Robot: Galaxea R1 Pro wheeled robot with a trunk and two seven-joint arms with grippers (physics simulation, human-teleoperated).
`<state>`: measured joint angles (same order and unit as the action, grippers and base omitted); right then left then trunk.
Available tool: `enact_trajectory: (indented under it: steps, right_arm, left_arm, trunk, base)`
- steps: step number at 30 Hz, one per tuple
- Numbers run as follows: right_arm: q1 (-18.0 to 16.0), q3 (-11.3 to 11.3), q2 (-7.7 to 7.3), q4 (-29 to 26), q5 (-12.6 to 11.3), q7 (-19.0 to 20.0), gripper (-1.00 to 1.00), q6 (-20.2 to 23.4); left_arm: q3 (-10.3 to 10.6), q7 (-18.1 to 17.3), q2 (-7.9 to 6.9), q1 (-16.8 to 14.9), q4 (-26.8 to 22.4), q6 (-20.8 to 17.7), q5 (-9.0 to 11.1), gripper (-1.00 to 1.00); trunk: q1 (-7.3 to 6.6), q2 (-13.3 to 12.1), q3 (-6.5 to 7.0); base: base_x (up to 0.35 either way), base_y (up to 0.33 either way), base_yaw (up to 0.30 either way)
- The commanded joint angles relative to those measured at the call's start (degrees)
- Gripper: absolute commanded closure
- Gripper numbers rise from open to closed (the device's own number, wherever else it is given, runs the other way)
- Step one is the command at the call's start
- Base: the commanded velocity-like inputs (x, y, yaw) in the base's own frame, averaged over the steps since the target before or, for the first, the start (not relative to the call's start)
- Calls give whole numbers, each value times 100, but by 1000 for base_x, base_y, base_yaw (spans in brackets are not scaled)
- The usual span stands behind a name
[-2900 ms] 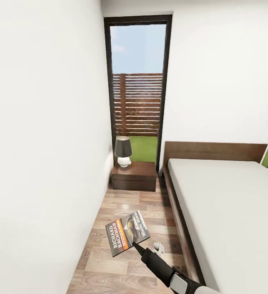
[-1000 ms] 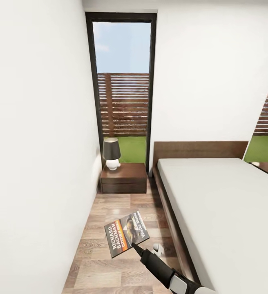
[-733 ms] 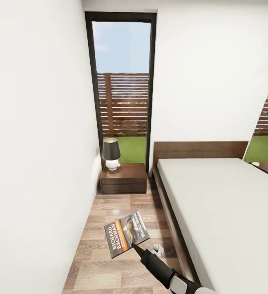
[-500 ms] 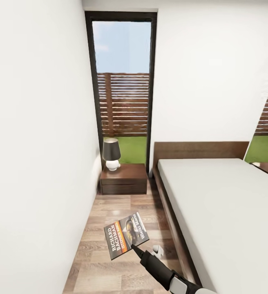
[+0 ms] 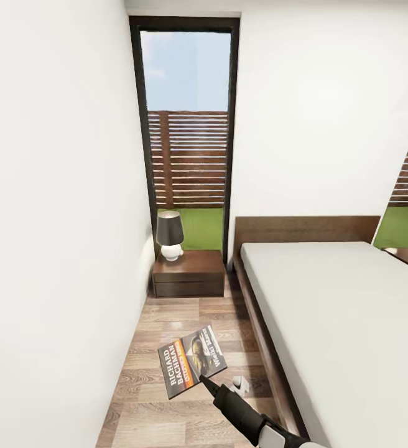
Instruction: In the bedroom, move the book from the bed onto either nightstand, and place the two sandals side by side next to the bed.
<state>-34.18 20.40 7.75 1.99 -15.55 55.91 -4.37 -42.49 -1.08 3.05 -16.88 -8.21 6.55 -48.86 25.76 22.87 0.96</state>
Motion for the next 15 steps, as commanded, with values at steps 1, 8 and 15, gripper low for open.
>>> enact_trajectory:
  steps: [1,8,15]
  right_arm:
    - [-5,-14,-1,21,-27,11,100,-46]
    - [-1,-17,-1,18,-27,12,100,-46]
    - [-1,-18,3,20,-27,11,100,-46]
  left_arm:
    - [-49,-10,3,0,-5,11,-53,-100]
    - [-49,-7,3,0,1,6,-53,-100]
    - [-49,-11,3,0,4,3,-59,-100]
  trunk:
    - [2,4,-2]
    - [2,4,-2]
    - [2,4,-2]
  base:
    - [4,1,0]
    - [1,0,0]
    - [104,0,0]
